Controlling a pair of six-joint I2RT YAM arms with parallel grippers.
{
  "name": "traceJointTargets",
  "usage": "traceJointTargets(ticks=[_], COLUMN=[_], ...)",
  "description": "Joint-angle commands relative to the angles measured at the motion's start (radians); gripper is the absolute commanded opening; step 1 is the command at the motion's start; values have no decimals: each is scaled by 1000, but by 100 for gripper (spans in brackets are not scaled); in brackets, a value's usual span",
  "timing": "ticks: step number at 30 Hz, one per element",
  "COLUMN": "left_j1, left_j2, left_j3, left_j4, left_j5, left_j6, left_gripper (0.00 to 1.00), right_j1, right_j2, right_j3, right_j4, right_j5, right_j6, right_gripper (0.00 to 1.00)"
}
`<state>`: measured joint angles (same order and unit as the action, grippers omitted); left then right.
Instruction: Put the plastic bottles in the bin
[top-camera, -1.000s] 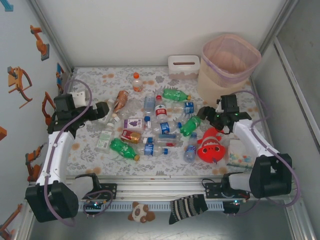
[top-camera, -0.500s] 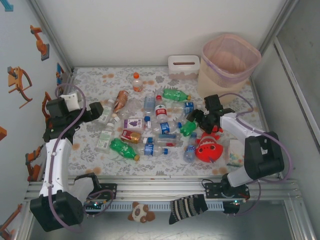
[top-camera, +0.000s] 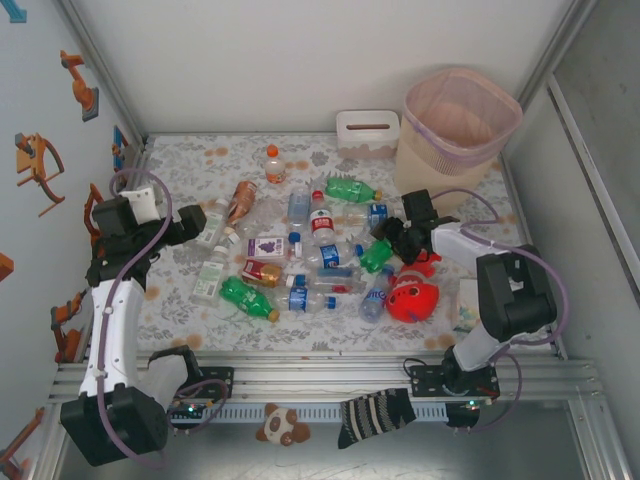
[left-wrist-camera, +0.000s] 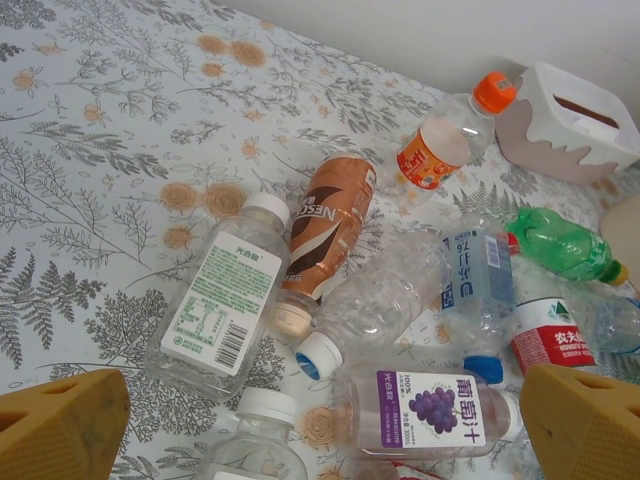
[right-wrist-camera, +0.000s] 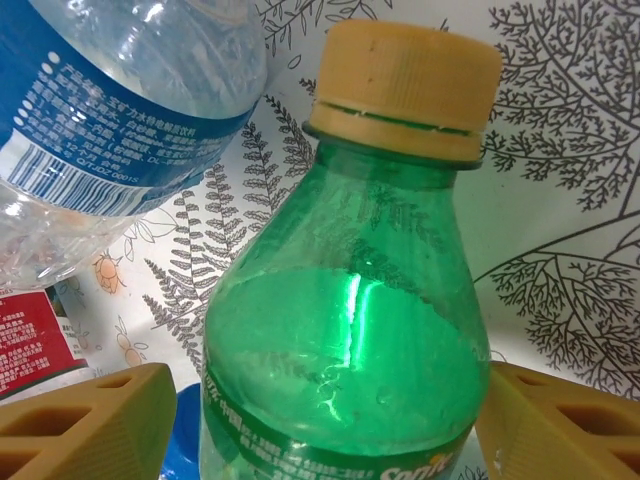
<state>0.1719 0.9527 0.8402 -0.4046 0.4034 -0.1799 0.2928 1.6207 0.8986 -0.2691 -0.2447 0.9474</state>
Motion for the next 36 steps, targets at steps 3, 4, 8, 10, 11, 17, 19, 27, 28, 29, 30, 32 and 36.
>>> traceJointTargets(ticks=[3,4,8,10,11,17,19,27,28,29,30,32,36], left_j1=[6,6,6,6,6,6,6,6,6,6,6,6,6], left_j2=[8,8,9,9,9,0,1,-2,-1,-1,0,3,11], left_j3=[-7,-7,-7,-7,-7,-12,-12,-13,-14,-14,-14,-14,-14], left_j4=[1,0,2,1,1,7,6,12,13,14,16,17,19], left_j5=[8,8,6,7,6,2,2,-5,-5,-5,-5,-5,-3], left_j6=[-5,-4,-4,-4,-5,-6,-6,-6,-5,-6,-6,-7,-7], left_gripper=[100,100,100,100,100,100,100,100,100,100,100,100,100], right_j1=[7,8,8,7,8,7,7,17,20,21,21,23,22], right_j2=[25,24,17,12,10,-7,-25,-175,-200,-227,-251,-301,-374], right_j3=[20,20,23,26,28,55,62,90,100,111,121,154,257], right_j4=[21,19,10,5,-1,-48,-67,-183,-205,-226,-246,-292,-383], right_j5=[25,28,40,44,47,68,78,148,161,175,184,214,275], right_j6=[16,15,8,3,1,-29,-40,-116,-131,-145,-159,-190,-269], right_gripper=[72,72,68,66,65,59,59,59,59,59,58,58,58])
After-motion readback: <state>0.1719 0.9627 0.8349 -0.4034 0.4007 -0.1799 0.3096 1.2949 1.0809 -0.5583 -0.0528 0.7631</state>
